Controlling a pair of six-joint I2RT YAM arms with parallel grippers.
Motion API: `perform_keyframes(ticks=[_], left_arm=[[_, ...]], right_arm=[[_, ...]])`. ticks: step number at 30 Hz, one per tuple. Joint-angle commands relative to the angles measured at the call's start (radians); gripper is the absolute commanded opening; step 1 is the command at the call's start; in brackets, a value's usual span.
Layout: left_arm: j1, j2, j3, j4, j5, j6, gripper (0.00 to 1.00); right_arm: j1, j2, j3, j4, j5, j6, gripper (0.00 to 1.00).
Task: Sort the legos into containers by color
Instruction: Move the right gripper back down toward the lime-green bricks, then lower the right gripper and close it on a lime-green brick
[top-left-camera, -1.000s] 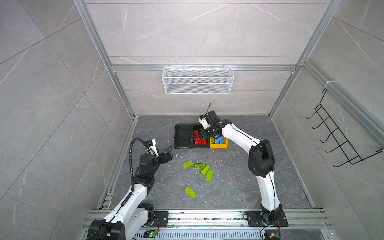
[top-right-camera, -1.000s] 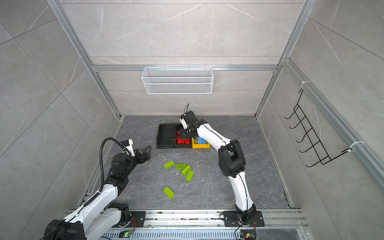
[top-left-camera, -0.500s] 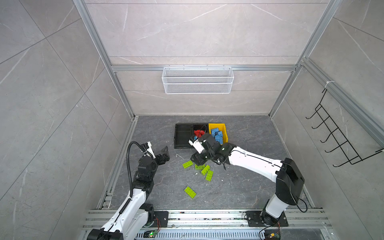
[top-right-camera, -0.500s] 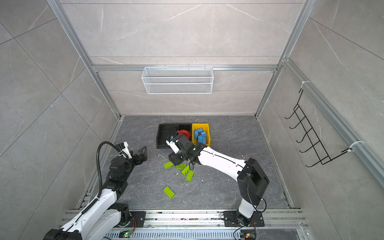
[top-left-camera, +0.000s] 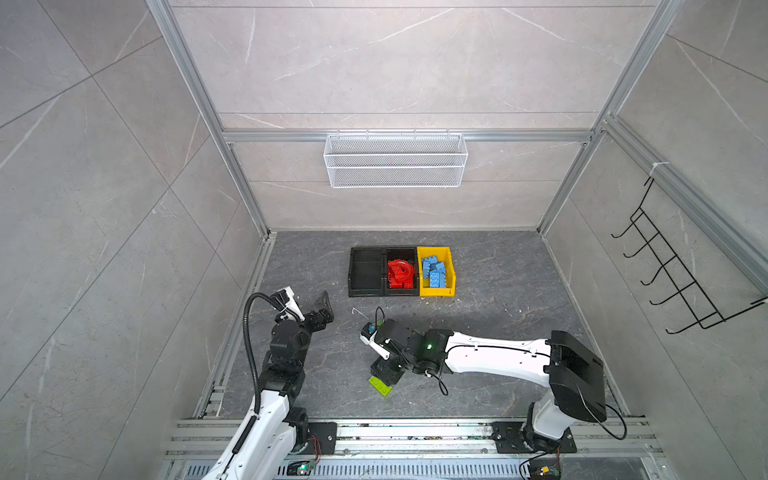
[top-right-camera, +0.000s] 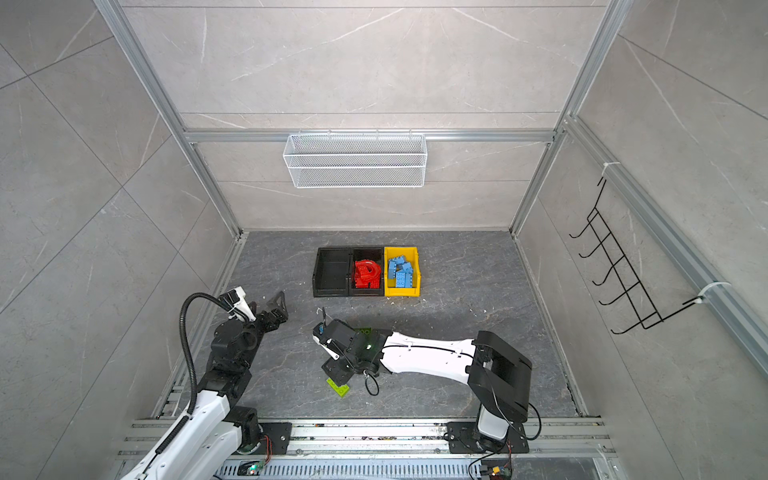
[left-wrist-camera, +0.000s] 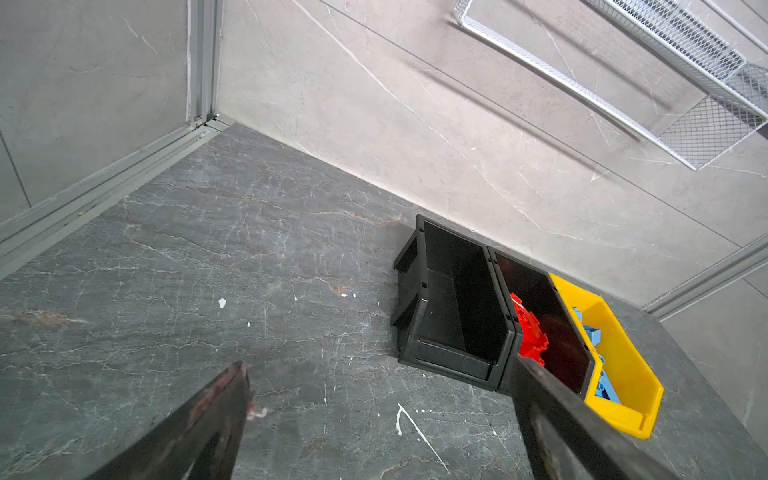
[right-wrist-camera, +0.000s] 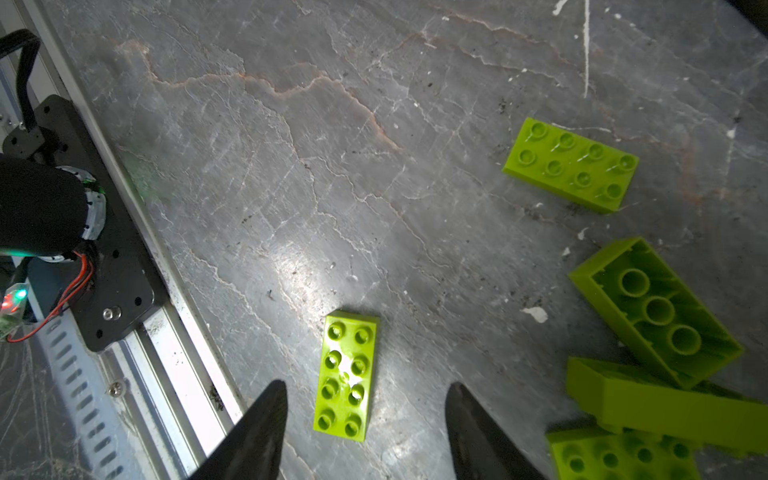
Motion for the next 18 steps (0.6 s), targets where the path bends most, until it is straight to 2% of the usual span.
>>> perform_keyframes(ticks=[1,18], left_arm=[[0.003,-0.017,-0.002,0.007,-0.022,-0.006,0.99],[0.003,-0.006,0.0,0.009,-0.01,-0.007,0.99]], right_arm=[[0.01,0.043,0.024,-0.017,0.016,0.034,0.63],[0.06,0.171,0.107,-0.1,0.026,0.001,0.59]])
